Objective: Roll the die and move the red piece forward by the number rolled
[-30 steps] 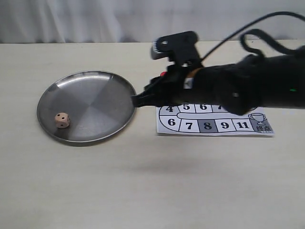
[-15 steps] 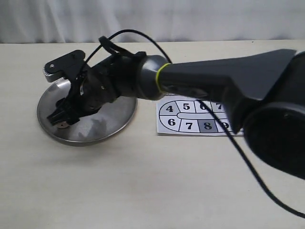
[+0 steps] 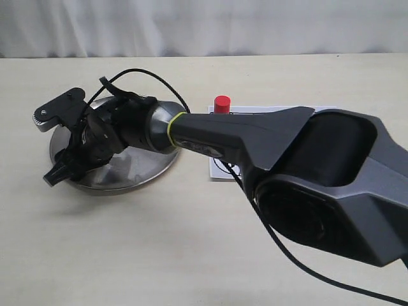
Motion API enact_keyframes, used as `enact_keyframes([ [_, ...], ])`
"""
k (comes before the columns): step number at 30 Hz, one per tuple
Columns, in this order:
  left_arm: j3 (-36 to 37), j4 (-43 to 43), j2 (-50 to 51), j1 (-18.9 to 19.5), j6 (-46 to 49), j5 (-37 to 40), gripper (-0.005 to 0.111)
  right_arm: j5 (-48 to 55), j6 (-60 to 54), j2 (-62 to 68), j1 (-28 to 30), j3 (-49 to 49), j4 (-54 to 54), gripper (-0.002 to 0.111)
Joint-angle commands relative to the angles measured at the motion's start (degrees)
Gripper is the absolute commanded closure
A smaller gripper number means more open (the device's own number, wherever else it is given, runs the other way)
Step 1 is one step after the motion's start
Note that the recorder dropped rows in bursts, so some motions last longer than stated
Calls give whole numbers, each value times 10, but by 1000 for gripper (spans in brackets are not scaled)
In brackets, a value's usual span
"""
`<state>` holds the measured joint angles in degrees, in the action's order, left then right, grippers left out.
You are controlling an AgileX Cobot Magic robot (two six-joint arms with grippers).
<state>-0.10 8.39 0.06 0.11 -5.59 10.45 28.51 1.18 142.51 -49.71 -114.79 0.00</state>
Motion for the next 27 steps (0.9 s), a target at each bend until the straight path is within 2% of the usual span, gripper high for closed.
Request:
enact_keyframes([
  [1,1,-1,-1,-1,-1,-5,107,-5,-17,-1,-1,-5,0,66],
  [6,1,-1,-1,-1,-1,-5,107,1,-17,-5,-1,-5,0,101],
  [7,1,-1,-1,-1,-1,-5,107,6,-17,-8,-1,-5,0,104],
  [11,1,-1,-1,-1,-1,-5,107,47,-17,-47,2,-5,-8,104],
  [19,1,-1,-1,-1,-1,-5,107,210,-23,-175,43,-2,-51,104],
  [27,1,-1,-1,-1,-1,-5,107,238,-23,-258,136,88,-60,104],
])
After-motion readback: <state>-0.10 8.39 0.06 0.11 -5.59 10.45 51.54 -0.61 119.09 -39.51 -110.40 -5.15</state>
